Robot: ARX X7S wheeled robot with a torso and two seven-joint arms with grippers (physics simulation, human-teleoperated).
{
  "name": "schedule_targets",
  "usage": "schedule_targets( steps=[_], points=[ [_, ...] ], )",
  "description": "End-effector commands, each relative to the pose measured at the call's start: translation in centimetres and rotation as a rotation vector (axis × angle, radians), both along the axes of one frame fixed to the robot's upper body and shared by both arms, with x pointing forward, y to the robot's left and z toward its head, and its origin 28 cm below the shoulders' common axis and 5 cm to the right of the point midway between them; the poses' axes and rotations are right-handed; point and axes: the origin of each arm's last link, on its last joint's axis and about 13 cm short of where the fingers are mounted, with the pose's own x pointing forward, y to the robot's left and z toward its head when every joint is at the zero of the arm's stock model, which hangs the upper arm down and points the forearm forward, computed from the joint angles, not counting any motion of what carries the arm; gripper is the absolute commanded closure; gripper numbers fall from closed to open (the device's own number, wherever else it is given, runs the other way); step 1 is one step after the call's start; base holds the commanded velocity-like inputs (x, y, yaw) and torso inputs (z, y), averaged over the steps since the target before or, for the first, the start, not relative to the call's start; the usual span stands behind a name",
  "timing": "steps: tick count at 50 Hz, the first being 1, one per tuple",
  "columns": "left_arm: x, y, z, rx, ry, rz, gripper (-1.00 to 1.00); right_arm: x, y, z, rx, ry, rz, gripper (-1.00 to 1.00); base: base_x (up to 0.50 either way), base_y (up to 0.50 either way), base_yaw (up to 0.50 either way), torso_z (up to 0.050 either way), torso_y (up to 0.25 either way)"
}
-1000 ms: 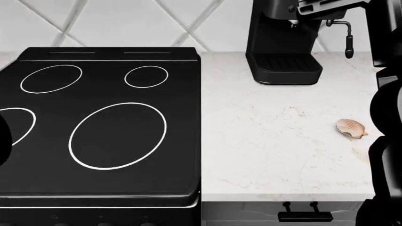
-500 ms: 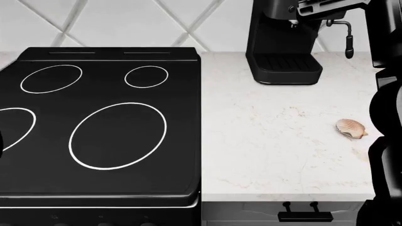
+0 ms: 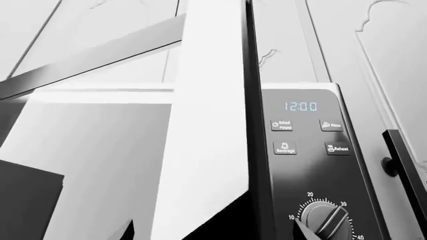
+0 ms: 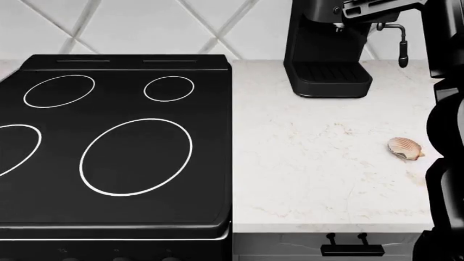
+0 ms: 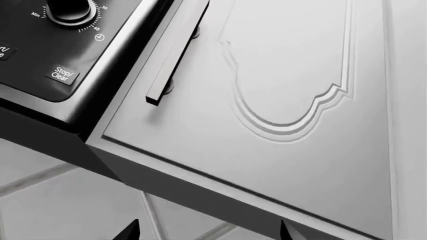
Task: Open the microwave door
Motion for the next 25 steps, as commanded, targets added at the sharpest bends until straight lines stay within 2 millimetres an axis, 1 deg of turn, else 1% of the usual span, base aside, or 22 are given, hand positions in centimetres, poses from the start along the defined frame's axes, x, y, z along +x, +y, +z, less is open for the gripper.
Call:
schedule_targets(
  steps=[1,15,20,25],
  points=[
    [-1.1,0.0,0.3,0.003,-0.033,-0.009,-1.0,0.0,0.0,0.0,-0.002,0.0,-0.001,-1.0,0.0,0.0,0.0,0.0,0.0],
    [-3.2,-0.7,0.8,0.014,-0.111,-0.037,-1.0,-0.1,0.1,0.1,-0.002,-0.004,0.002,-1.0,0.0,0.0,0.0,0.0,0.0],
    [-4.0,-1.6,0.7,0.042,-0.135,-0.07,-1.0,-0.2,0.1,0.1,-0.001,-0.005,0.003,-1.0,0.0,0.0,0.0,0.0,0.0],
    [-5.3,-2.4,0.7,0.077,-0.159,-0.108,-1.0,-0.3,0.1,0.2,0.002,-0.007,0.004,-1.0,0.0,0.0,0.0,0.0,0.0]
  ],
)
